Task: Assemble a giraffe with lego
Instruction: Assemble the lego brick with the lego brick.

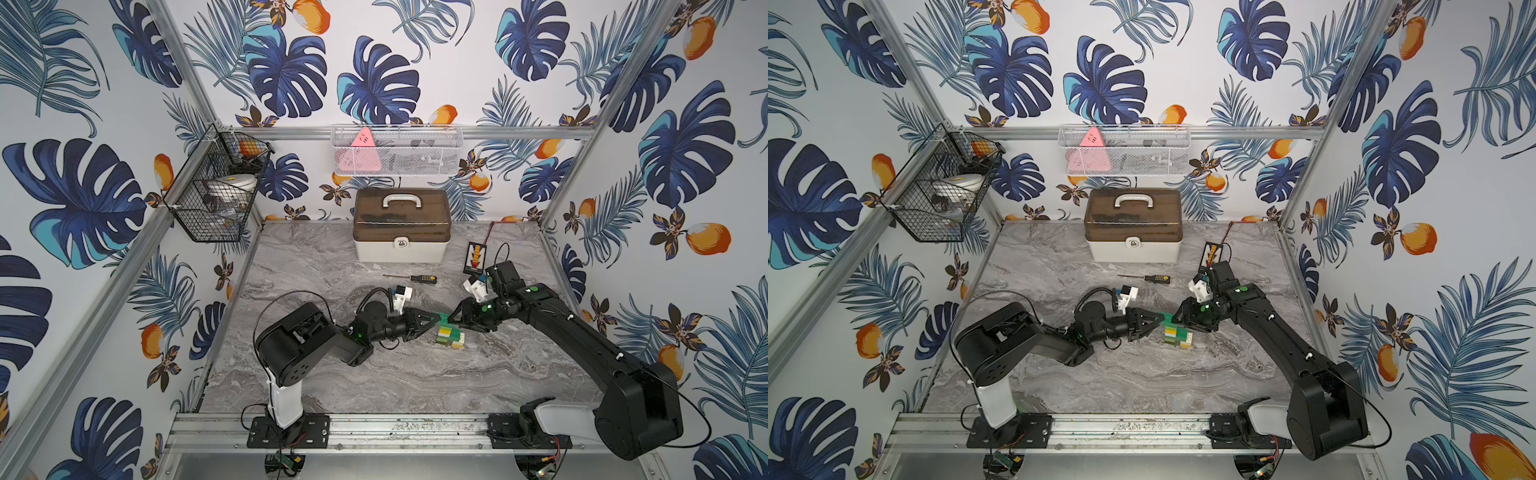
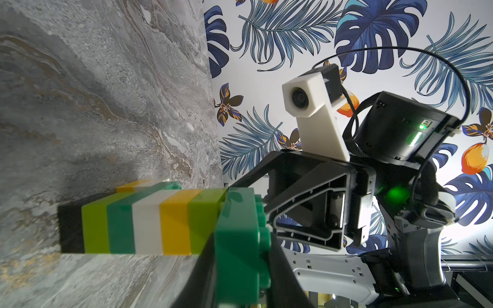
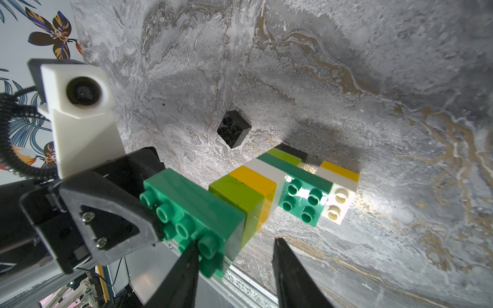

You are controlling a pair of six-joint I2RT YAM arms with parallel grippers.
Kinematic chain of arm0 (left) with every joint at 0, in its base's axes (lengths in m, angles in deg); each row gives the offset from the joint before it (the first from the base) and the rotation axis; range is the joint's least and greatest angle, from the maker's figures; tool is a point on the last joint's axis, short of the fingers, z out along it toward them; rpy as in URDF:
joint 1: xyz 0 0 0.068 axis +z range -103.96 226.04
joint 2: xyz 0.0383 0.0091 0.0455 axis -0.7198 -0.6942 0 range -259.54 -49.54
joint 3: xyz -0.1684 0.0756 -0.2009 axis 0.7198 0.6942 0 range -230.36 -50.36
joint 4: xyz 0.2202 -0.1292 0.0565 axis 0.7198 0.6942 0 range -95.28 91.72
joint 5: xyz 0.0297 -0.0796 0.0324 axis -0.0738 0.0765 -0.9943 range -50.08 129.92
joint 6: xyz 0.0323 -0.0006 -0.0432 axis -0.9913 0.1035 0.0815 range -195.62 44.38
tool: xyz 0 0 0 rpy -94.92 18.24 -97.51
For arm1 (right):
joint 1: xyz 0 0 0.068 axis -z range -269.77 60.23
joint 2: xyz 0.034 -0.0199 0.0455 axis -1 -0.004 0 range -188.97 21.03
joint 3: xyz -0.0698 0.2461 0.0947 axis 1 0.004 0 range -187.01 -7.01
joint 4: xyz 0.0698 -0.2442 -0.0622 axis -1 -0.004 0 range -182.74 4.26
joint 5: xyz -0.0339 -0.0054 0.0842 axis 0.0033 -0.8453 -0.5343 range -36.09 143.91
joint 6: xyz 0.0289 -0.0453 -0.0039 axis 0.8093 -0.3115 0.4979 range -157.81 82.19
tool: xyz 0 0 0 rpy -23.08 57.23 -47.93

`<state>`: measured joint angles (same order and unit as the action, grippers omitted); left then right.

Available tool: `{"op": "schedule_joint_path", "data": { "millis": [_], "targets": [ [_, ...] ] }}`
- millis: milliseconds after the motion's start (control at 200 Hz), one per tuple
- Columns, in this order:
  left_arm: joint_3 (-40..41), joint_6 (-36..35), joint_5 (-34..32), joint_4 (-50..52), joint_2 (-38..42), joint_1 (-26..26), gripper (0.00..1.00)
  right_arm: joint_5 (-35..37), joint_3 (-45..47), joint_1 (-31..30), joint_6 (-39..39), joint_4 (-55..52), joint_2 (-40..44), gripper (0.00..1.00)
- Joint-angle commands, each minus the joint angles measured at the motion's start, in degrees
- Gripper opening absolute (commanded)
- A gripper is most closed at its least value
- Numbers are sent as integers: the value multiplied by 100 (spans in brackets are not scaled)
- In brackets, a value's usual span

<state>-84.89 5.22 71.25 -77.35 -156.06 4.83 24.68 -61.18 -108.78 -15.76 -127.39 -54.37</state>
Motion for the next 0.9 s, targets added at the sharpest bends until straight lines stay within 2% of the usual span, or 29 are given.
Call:
{"op": "schedule_joint_path", "data": {
  "millis": [0,250,600,705,896],
  "targets": [
    [24,-149,62,1223,-147,-1,2,392,89,-15,11,-168,-64,47],
    [33,-71,79,1117,-312,-9,5,418,70,-16,-9,-194,-97,47],
    [-37,-249,85,1391,-133,33,23,418,82,-7,-16,-185,-169,47],
    [2,-249,67,1396,-93,67,25,401,74,-2,-16,-167,-191,47],
    [37,-224,70,1301,-31,122,39,418,4,-6,-77,-216,-195,47]
  ]
}}
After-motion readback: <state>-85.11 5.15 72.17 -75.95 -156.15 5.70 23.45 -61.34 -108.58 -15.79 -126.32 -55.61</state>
